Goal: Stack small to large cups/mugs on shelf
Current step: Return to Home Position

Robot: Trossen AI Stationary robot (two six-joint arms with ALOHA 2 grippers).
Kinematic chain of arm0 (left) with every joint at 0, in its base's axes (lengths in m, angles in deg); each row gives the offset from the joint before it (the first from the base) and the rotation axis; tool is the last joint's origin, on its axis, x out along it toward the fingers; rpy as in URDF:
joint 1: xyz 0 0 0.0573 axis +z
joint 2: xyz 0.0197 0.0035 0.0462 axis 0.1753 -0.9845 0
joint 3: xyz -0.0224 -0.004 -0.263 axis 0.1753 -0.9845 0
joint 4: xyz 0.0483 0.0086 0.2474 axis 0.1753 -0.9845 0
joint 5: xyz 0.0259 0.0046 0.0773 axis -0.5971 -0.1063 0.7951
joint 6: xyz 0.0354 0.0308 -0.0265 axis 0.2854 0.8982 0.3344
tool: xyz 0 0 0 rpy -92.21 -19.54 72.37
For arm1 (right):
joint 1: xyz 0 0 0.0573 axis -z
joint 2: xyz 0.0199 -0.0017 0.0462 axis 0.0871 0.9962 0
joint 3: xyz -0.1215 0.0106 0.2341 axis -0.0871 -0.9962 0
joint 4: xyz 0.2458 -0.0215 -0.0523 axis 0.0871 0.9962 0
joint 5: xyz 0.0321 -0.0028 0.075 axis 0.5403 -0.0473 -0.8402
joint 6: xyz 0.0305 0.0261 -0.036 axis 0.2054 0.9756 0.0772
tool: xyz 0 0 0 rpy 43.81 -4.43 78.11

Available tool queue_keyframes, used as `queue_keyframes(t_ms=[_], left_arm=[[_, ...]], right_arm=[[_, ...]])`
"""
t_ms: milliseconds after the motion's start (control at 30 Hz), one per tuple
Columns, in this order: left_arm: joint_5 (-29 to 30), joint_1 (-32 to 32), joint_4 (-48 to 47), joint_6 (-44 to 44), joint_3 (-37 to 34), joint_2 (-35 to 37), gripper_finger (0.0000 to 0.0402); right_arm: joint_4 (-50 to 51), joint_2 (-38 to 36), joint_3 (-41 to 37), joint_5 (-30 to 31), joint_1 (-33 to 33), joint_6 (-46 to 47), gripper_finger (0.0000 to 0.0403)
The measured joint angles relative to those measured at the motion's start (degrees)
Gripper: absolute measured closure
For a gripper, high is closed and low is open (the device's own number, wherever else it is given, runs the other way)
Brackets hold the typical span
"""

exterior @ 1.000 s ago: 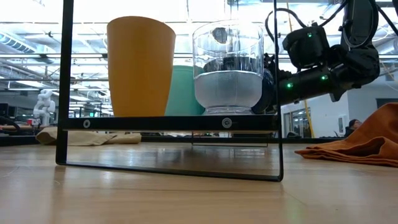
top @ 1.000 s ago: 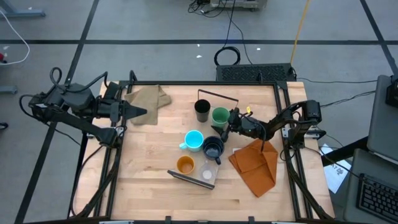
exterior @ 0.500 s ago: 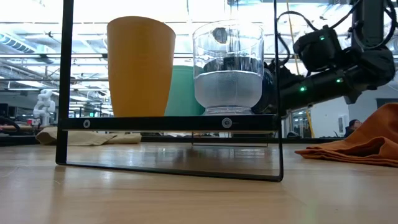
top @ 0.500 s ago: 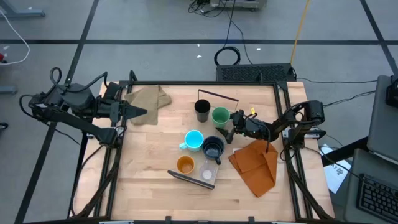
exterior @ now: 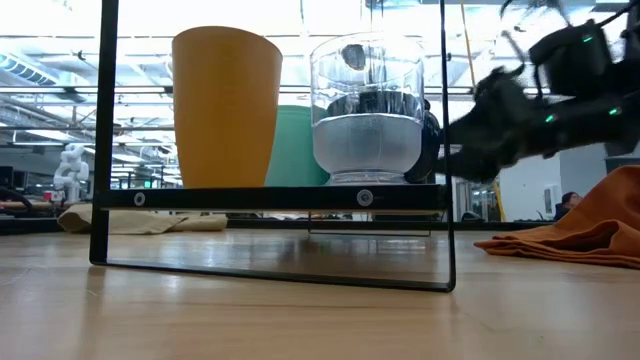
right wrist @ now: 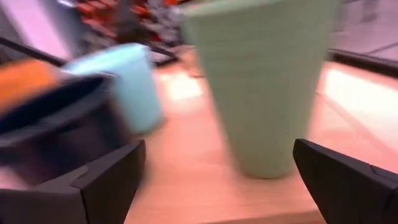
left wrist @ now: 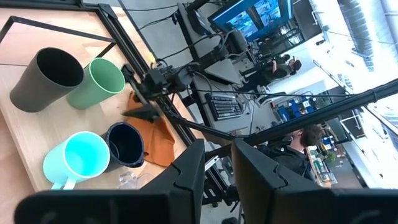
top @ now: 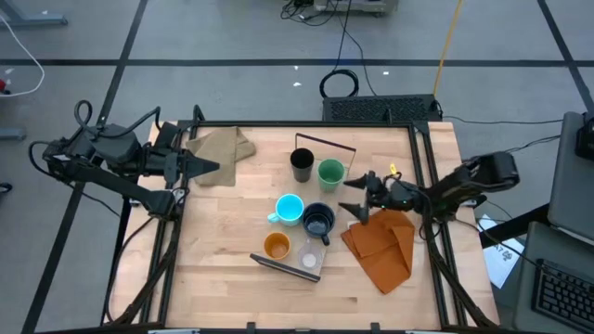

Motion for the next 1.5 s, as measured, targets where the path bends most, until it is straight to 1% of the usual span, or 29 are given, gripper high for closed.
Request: queue_keyframes(t_ms=[167, 267, 333, 400, 467, 533, 633, 767, 833, 1100, 1200, 1300, 1367, 1433, 1500], left_arm=[[1.0, 0.0, 0.04, 3.08, 0.0, -0.34, 0.0321], [1.48, 0.02, 0.2, 5.8, 0.0, -0.74, 0.0321], [1.86, 0.02, 1.04, 8.0, 0.0, -1.49, 0.0321], [2.91, 0.02, 1.98, 10.15, 0.0, -2.04, 0.0321], [3.2, 0.02, 2.79, 11.48, 0.0, -2.46, 0.0321], [3.26, 0.02, 3.08, 11.61, 0.0, -2.92, 0.0321], [3.24, 0.02, 3.45, 10.3, 0.0, -3.7, 0.0321], [2.98, 0.02, 5.54, 8.68, 0.0, -4.3, 0.0321], [2.77, 0.02, 6.82, 8.57, 0.0, -4.55, 0.0321], [2.8, 0.02, 10.33, 10.14, 0.0, -5.93, 0.0321], [2.8, 0.02, 13.11, 11.57, -0.02, -6.78, 0.0321], [2.56, 0.02, 16.68, 15.2, -0.02, -7.54, 0.0321], [1.67, -0.12, 19.42, 17.07, 0.02, -8.2, 0.0321], [-1.18, -0.48, 21.64, 18.55, 0.0, -9.15, 0.0321], [-4.25, -0.63, 24.22, 19.35, 0.0, -10.17, 0.0321]], right_arm=[[-5.55, -7.71, -2.16, -6.43, -4.7, 7.21, 0.0003], [-10.72, -12.68, -2.19, -10.33, -7.36, 8.4, 0.0003], [-15.72, -15.7, -2.19, -10.76, -8.83, 11.39, 0.0003], [-18.9, -18.64, -2.15, -10.56, -9.27, 17.58, 0.0003], [-18.44, -21.74, -2.08, -10.55, -9.27, 22.63, 0.0003], [-17.87, -24.21, -2.08, -10.68, -9.31, 25.26, 0.0003], [-18.67, -26.49, -2.23, -11.24, -10.35, 25.94, 0.0003], [-18.91, -31.35, -1.64, -12.66, -12.76, 24.18, 0.0003], [-18.86, -33.42, -1.64, -12.3, -13.81, 26.55, 0.0003], [-18.82, -38.06, -1.14, -12.23, -15.7, 38.12, 0.0003], [-18.48, -38.58, 2.14, -13.8, -16.19, 35.76, 0.0007], [-12.93, -38.67, 7.33, -15.81, -17.54, 29.32, 0.0026], [-5.83, -38.64, 11.65, -18.07, -18.38, 25.3, 0.0051], [4.07, -38.59, 16.49, -20.21, -19.08, 21.08, 0.0089], [14.78, -38.59, 22.01, -21.83, -19.8, 16.4, 0.0138]])
